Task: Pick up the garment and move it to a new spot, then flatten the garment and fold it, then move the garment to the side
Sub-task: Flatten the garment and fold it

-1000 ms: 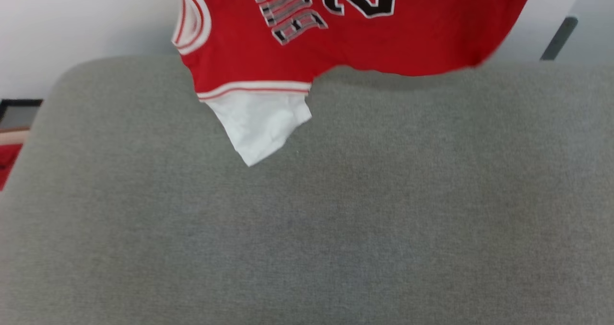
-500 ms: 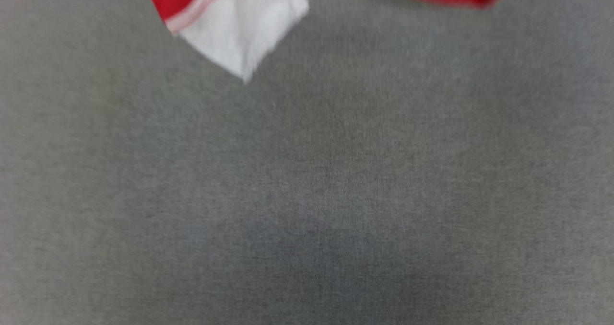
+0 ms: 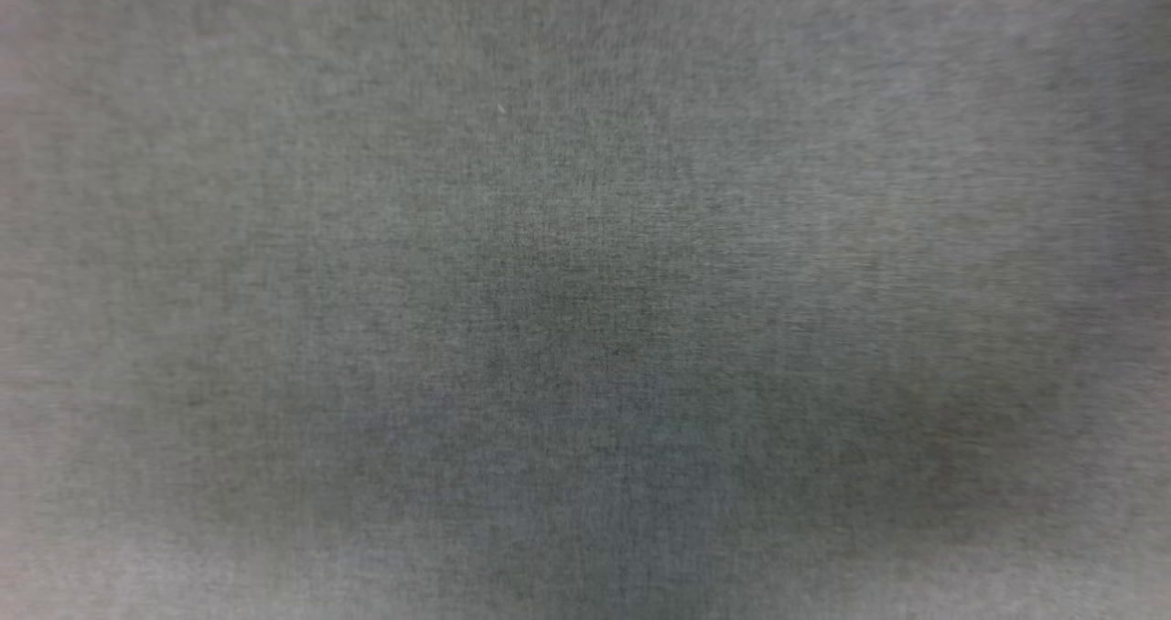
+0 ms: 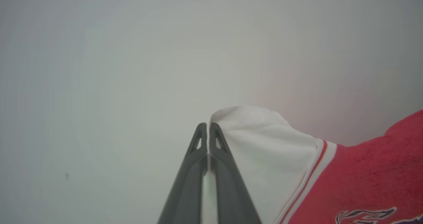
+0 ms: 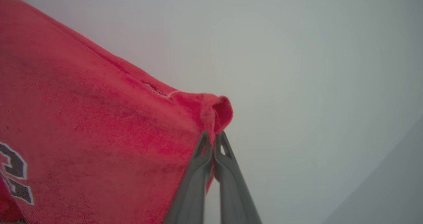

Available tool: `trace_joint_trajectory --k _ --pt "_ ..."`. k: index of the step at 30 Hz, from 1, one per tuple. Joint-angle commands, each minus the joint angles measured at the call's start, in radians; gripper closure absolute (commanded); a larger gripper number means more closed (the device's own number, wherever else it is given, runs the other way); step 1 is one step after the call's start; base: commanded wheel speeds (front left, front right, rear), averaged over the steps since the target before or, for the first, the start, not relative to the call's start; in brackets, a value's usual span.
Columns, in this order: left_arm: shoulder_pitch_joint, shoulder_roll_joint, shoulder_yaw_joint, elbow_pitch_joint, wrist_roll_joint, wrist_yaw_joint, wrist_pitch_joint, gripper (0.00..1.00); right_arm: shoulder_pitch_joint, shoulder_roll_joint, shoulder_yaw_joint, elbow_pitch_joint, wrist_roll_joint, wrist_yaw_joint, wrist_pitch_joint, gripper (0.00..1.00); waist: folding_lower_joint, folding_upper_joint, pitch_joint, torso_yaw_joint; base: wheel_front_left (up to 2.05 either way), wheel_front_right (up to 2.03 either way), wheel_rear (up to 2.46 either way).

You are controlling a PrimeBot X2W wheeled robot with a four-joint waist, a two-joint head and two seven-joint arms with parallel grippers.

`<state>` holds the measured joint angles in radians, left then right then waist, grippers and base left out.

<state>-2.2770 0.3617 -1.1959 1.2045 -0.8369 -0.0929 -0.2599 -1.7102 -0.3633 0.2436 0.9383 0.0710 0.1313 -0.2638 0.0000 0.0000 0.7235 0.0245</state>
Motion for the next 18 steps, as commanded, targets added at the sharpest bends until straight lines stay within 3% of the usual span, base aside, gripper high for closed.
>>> trace_joint_trajectory --k 1,9,18 --pt "0.037 -0.01 0.003 0.004 -0.013 -0.002 -0.004 1.0 0.028 0.012 -0.024 0.006 -0.022 -0.001 0.0 1.0 0.0 0.0 0.108 0.035 0.0 0.0 0.0" --pt "0.217 -0.044 0.027 0.042 -0.049 0.011 -0.006 1.0 0.112 0.105 -0.103 0.042 -0.123 -0.001 0.0 1.0 0.0 0.0 0.118 0.052 0.0 0.0 0.0" --pt "0.383 -0.052 0.042 0.037 -0.117 -0.031 0.006 1.0 0.184 0.121 -0.077 0.074 -0.046 -0.001 0.0 1.0 0.0 0.0 0.038 0.074 0.0 0.0 0.0"
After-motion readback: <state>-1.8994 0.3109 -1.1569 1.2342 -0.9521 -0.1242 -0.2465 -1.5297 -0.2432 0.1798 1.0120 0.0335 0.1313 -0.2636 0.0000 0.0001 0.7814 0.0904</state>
